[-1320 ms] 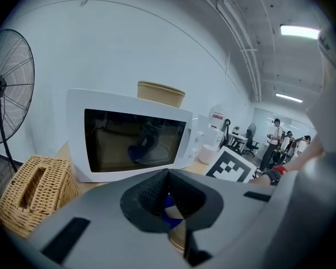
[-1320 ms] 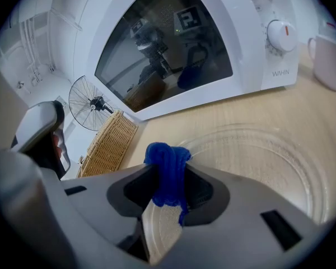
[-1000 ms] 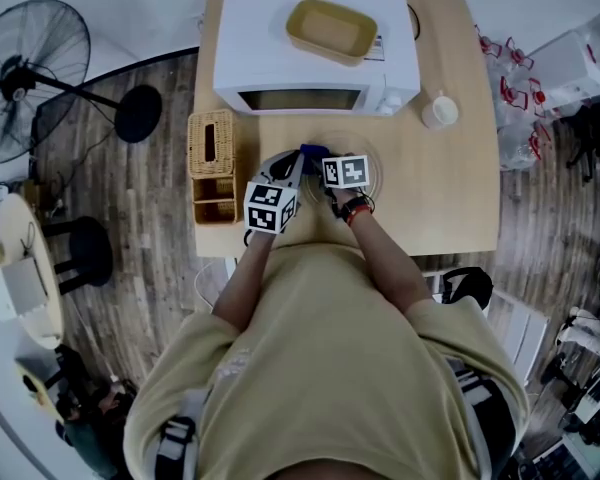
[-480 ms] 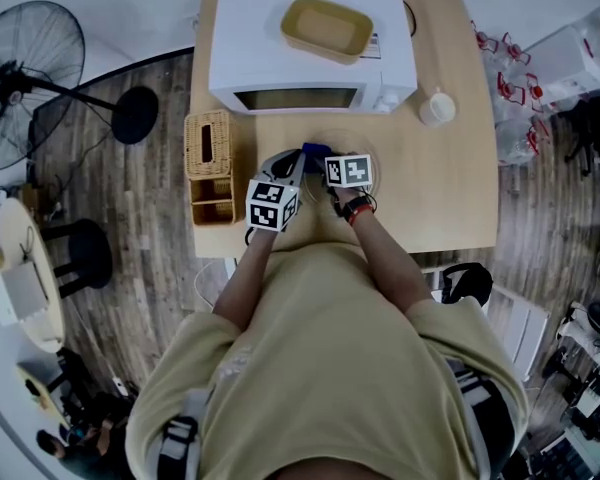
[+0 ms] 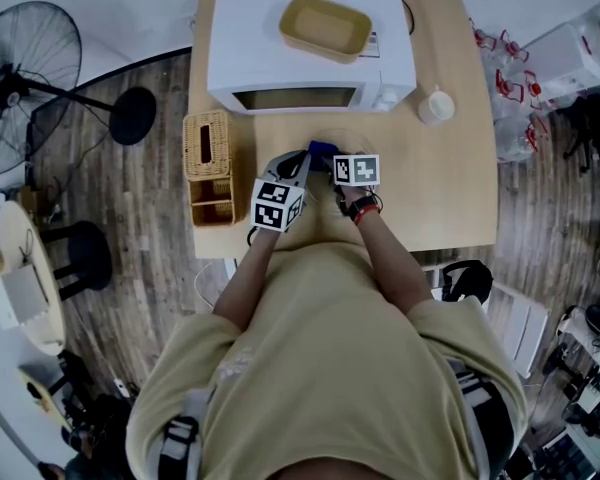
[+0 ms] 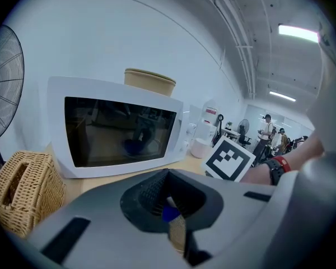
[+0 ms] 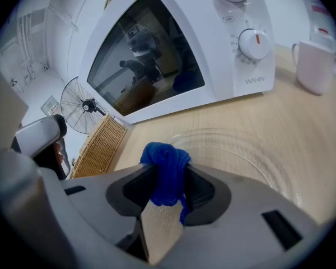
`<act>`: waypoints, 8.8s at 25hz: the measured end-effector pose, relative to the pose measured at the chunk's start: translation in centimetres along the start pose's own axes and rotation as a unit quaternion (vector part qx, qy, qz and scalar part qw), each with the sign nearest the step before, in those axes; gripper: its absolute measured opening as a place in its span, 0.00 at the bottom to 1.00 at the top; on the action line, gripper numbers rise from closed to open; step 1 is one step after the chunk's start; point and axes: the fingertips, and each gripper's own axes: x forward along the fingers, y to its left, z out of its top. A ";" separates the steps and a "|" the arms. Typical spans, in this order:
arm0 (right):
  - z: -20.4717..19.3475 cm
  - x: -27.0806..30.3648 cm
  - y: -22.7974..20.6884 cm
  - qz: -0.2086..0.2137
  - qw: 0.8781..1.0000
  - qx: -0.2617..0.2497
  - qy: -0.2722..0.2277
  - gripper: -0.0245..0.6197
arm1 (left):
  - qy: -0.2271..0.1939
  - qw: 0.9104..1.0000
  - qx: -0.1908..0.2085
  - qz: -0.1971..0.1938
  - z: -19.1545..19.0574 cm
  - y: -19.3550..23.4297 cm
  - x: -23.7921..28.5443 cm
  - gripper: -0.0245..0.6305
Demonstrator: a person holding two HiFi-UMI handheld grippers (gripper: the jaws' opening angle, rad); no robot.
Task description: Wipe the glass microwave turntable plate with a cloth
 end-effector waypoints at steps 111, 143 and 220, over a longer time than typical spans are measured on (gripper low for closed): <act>-3.8 1.0 5.5 0.039 0.998 -0.030 0.037 0.23 | 0.012 0.999 -0.025 0.036 -4.3 2.3 -5.1 0.07; -4.0 -1.8 0.9 0.005 1.000 0.027 0.000 0.24 | 0.037 0.999 0.000 -0.016 -5.1 -1.0 -2.9 0.07; -4.4 -7.8 -1.2 0.108 0.978 0.168 -0.052 0.17 | 0.047 0.997 -0.051 -0.015 -7.4 -1.1 -2.9 0.07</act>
